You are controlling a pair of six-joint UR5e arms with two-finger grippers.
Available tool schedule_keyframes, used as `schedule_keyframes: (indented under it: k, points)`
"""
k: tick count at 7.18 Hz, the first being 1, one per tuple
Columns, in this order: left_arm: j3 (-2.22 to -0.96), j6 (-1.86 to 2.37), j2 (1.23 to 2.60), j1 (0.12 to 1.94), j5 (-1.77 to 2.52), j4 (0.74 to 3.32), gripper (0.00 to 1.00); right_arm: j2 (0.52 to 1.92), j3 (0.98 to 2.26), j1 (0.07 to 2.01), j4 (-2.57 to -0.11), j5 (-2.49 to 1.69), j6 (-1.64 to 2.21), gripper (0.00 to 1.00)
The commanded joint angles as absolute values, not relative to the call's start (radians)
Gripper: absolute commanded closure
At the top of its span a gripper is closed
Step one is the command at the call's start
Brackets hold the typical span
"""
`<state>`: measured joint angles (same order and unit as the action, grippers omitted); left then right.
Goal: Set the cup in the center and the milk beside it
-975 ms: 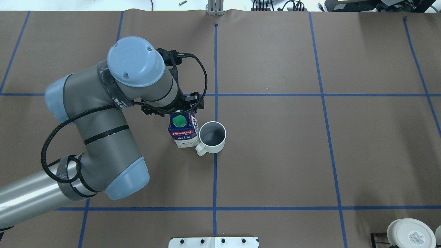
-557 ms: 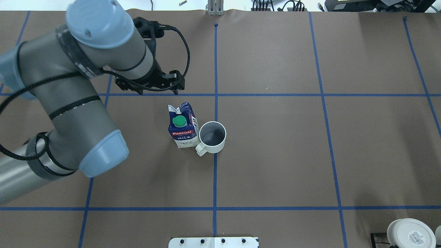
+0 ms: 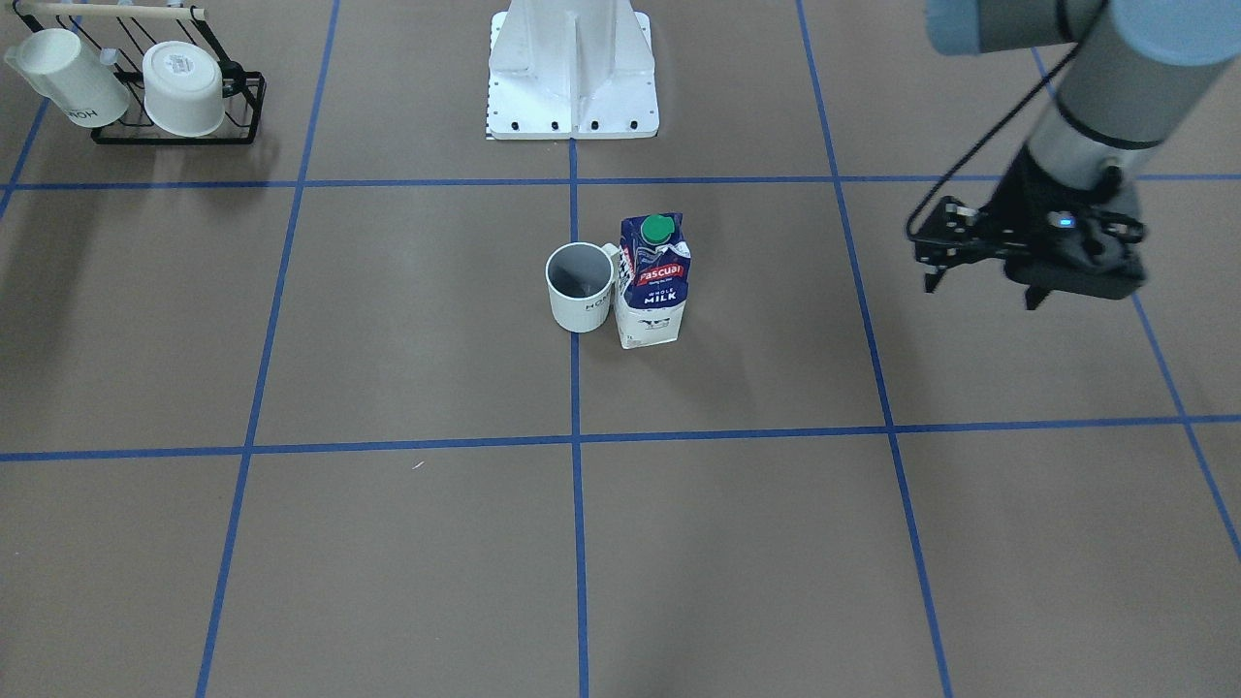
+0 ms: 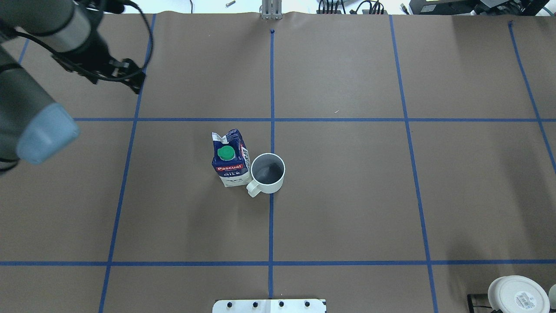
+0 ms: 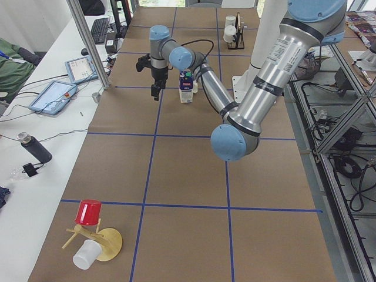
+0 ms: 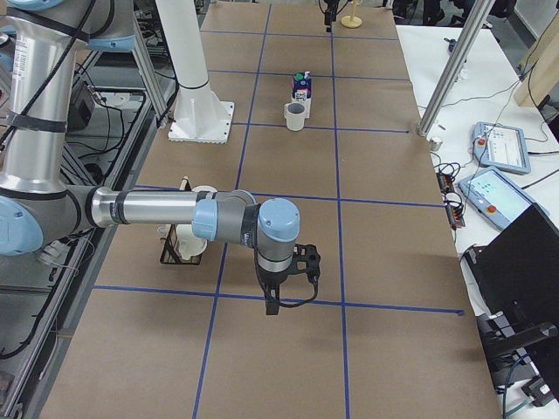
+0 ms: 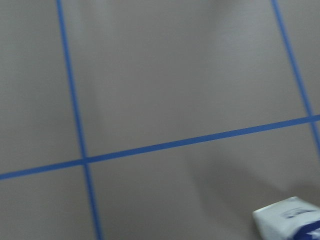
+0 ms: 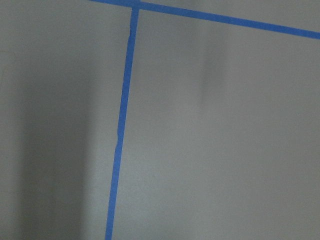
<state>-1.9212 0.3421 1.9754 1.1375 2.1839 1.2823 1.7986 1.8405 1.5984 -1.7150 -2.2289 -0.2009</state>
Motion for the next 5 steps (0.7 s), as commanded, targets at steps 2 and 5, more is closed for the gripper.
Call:
schedule_keyframes:
  k: [2,5]
  points:
    - [-1.698,-0.080,1.731,1.492,2.322,1.313,0.02,1.792,1.839,1.598,-1.715,-2.229,-0.201,0.00]
    - [-1.687,-0.193,1.500,1.592,2.353,1.568,0.02,1.781,1.822,1.597,-1.715,-2.229,-0.201,0.00]
